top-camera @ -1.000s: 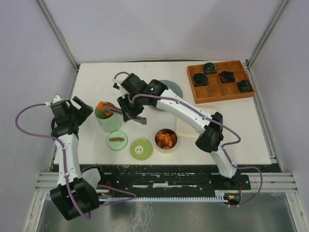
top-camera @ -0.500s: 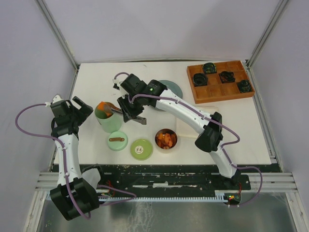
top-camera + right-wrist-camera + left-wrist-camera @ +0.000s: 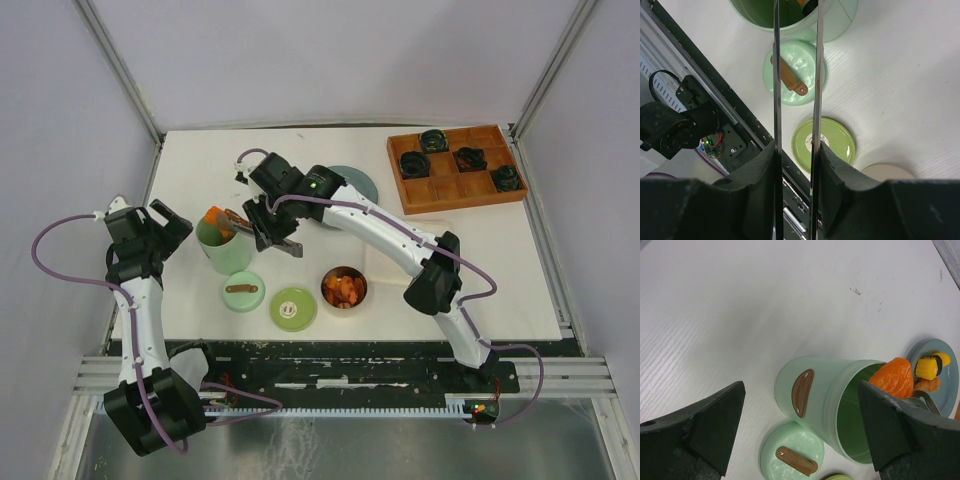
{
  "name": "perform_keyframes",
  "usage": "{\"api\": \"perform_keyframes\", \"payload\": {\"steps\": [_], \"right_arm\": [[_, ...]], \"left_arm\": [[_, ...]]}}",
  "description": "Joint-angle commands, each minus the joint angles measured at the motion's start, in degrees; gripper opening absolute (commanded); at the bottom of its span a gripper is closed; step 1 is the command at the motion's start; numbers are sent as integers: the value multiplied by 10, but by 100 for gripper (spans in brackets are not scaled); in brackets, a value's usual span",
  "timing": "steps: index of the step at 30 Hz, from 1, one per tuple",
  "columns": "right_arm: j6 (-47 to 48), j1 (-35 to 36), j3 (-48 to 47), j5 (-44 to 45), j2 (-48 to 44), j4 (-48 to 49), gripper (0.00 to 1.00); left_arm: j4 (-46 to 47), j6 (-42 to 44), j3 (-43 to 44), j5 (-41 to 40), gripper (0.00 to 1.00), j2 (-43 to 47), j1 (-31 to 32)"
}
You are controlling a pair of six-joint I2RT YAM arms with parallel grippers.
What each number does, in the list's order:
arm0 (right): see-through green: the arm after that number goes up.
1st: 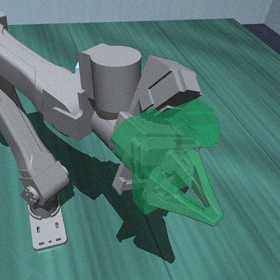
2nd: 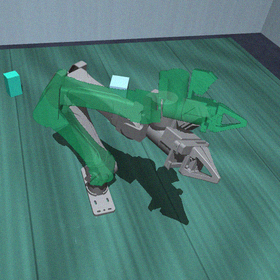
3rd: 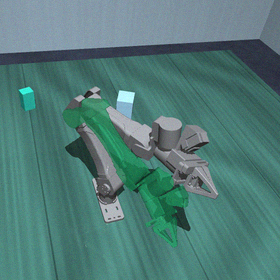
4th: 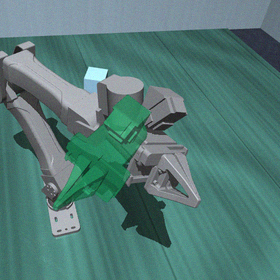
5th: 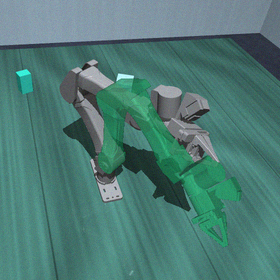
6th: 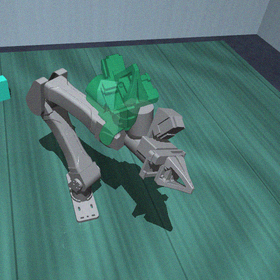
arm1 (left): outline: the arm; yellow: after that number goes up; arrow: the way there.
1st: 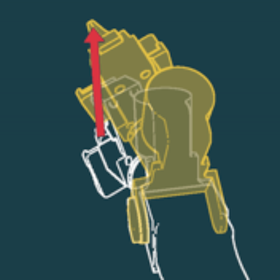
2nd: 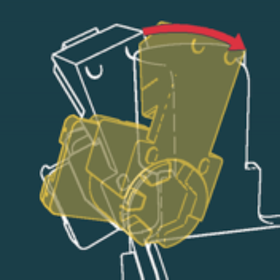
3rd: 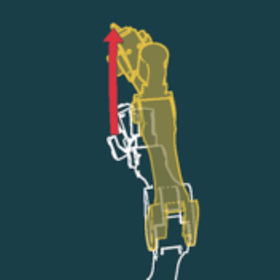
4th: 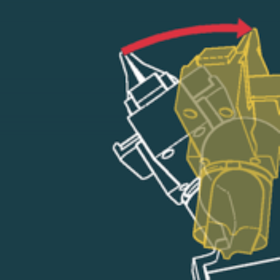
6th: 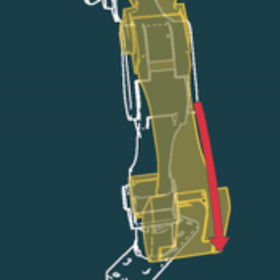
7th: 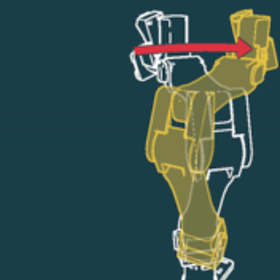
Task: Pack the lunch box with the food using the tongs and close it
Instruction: Place the fake food in the packing box.
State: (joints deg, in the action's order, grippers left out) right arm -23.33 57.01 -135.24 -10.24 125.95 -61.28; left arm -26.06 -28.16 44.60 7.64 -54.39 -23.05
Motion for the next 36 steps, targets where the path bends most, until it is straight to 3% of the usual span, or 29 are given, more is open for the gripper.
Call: {"api": "perform_keyframes", "payload": {"steps": [1, 18, 23, 29, 36], "right_arm": [[-5, 3, -8, 10, -40, 27, 41], [-3, 3, 3, 25, -66, 37, 45], [9, 1, 8, 66, -99, 38, 45], [9, -31, 102, 158, -176, 69, 46], [-30, -137, 220, 138, -202, 70, 48]], "left_arm": [[20, -13, 2, 8, 99, 0, -2], [20, -13, 2, 9, 99, -3, -2], [20, -13, 2, 9, 99, -2, -2], [20, -13, 2, 9, 99, -3, -2], [21, -13, 1, 11, 99, -4, -2]]}}
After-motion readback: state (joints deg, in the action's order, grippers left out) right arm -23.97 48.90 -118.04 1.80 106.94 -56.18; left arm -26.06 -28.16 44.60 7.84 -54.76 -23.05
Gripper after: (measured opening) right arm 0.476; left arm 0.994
